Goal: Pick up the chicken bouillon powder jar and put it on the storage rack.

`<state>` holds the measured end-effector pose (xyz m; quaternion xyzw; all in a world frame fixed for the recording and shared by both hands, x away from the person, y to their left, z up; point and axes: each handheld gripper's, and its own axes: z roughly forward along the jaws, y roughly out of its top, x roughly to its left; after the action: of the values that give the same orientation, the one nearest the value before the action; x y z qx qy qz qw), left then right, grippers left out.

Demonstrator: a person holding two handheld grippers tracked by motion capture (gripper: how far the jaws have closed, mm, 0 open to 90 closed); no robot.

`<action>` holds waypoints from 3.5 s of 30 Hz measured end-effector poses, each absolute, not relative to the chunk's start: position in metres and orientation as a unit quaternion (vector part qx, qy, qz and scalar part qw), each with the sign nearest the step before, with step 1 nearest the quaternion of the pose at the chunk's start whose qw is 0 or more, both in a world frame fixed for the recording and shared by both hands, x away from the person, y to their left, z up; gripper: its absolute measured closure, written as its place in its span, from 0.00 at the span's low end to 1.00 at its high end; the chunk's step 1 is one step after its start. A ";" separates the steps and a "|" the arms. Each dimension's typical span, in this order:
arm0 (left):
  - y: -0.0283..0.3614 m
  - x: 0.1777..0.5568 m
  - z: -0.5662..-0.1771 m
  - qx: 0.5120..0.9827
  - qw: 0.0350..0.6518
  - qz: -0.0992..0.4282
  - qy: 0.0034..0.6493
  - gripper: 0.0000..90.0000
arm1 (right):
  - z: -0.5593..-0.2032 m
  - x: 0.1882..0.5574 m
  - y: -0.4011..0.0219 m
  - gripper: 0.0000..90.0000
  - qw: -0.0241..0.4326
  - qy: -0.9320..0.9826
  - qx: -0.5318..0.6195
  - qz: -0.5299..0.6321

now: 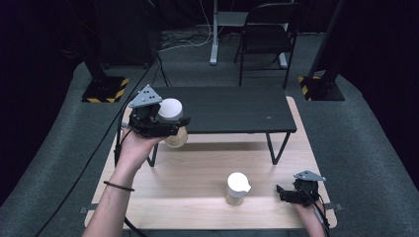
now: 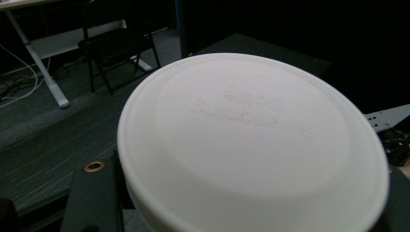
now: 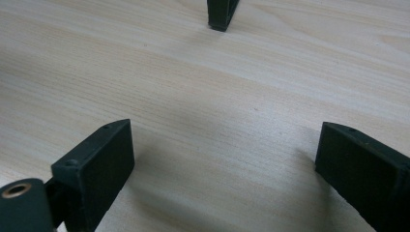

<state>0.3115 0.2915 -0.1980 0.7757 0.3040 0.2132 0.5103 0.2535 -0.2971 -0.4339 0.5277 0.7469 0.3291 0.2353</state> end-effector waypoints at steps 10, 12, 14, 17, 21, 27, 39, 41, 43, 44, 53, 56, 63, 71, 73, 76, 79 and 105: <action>0.279 0.332 -0.190 0.777 0.504 0.217 0.308 0.38 | -0.434 0.253 -0.297 0.06 0.235 0.747 0.527 0.329; 0.276 0.336 -0.190 0.776 0.504 0.219 0.309 0.38 | -0.434 0.253 -0.297 0.06 0.235 0.747 0.527 0.329; 0.274 0.339 -0.190 0.774 0.506 0.219 0.311 0.38 | -0.434 0.254 -0.297 0.06 0.235 0.747 0.527 0.329; 0.269 0.346 -0.189 0.774 0.503 0.223 0.314 0.38 | -0.434 0.254 -0.297 0.06 0.235 0.747 0.527 0.329; 0.263 0.355 -0.188 0.775 0.496 0.225 0.319 0.38 | -0.434 0.254 -0.297 0.06 0.235 0.747 0.527 0.329; 0.253 0.366 -0.190 0.774 0.487 0.230 0.332 0.38 | -0.434 0.254 -0.297 0.06 0.235 0.748 0.527 0.330; 0.242 0.375 -0.193 0.774 0.476 0.230 0.348 0.38 | -0.434 0.254 -0.297 0.06 0.235 0.748 0.526 0.330; 0.242 0.376 -0.194 0.773 0.478 0.229 0.350 0.38 | -0.434 0.254 -0.297 0.06 0.235 0.748 0.526 0.330; 0.244 0.377 -0.194 0.773 0.478 0.225 0.352 0.38 | -0.434 0.254 -0.297 0.06 0.235 0.748 0.526 0.330; 0.245 0.378 -0.194 0.771 0.480 0.223 0.353 0.38 | -0.434 0.254 -0.297 0.06 0.235 0.748 0.526 0.330; 0.251 0.380 -0.197 0.770 0.475 0.217 0.367 0.26 | -0.434 0.254 -0.297 0.06 0.235 0.748 0.527 0.330; 0.255 0.377 -0.197 0.769 0.477 0.215 0.367 0.20 | -0.434 0.254 -0.297 0.06 0.235 0.747 0.527 0.330; 0.267 0.363 -0.196 0.764 0.490 0.214 0.360 0.13 | -0.434 0.254 -0.297 0.06 0.234 0.747 0.527 0.330; 0.279 0.341 -0.197 0.757 0.503 0.220 0.353 0.12 | -0.434 0.254 -0.297 0.06 0.234 0.747 0.527 0.330; 0.279 0.334 -0.197 0.759 0.496 0.235 0.349 0.11 | -0.434 0.254 -0.297 0.06 0.235 0.748 0.527 0.330; 0.281 0.326 -0.200 0.760 0.493 0.244 0.346 0.11 | -0.434 0.254 -0.297 0.06 0.235 0.748 0.526 0.330; 0.286 0.321 -0.204 0.761 0.494 0.243 0.344 0.11 | -0.434 0.254 -0.297 0.06 0.234 0.747 0.527 0.330; 0.311 0.276 -0.248 0.761 0.493 0.252 0.339 0.09 | -0.434 0.254 -0.297 0.06 0.234 0.747 0.527 0.329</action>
<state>0.2765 0.3108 -0.2483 0.7605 0.3392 0.2516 0.4932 0.2536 -0.2970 -0.4338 0.5274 0.7473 0.3295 0.2344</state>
